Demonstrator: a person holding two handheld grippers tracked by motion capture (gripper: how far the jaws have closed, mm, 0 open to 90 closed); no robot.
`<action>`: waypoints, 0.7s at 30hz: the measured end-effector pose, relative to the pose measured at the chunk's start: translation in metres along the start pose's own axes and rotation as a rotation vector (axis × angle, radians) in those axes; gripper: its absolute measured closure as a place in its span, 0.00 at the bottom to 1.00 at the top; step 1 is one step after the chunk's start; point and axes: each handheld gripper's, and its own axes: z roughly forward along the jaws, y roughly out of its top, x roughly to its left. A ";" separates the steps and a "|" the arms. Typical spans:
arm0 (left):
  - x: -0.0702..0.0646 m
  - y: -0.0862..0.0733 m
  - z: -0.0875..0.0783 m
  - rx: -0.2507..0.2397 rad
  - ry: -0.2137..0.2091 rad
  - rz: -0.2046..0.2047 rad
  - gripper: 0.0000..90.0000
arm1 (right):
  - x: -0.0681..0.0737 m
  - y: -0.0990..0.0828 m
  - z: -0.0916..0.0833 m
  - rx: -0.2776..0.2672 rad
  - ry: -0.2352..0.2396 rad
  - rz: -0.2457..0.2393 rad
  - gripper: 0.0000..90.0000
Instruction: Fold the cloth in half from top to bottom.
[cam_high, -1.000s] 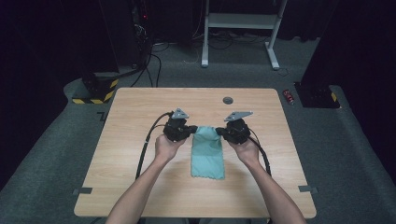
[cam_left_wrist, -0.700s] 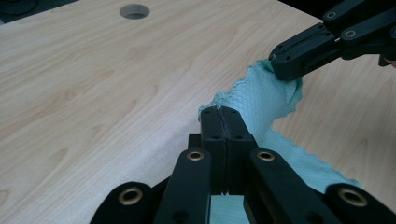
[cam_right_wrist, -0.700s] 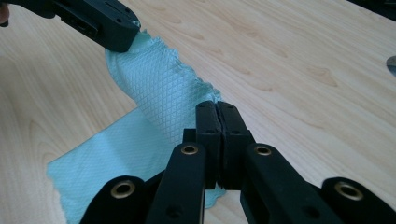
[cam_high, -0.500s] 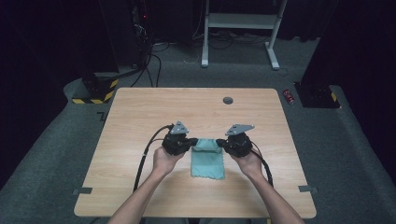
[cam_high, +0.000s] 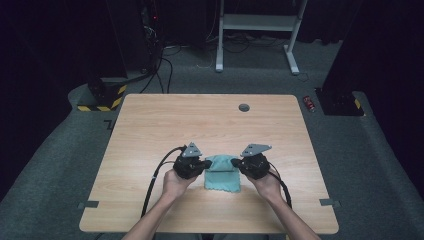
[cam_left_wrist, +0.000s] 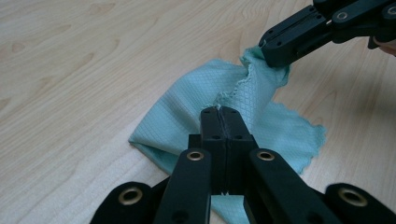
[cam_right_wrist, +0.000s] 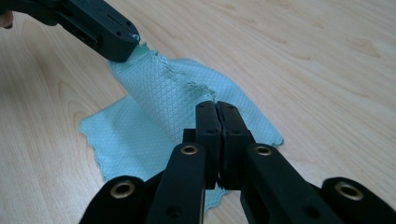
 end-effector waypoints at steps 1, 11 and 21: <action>-0.001 -0.002 0.001 0.001 0.001 -0.005 1.00 | 0.001 -0.002 0.001 0.003 0.002 0.000 0.99; -0.007 -0.012 0.002 0.021 -0.005 0.006 1.00 | 0.010 -0.012 0.002 0.018 0.012 -0.028 0.99; -0.019 -0.023 0.009 0.055 -0.008 0.046 1.00 | 0.018 -0.028 0.001 0.043 0.010 -0.054 0.99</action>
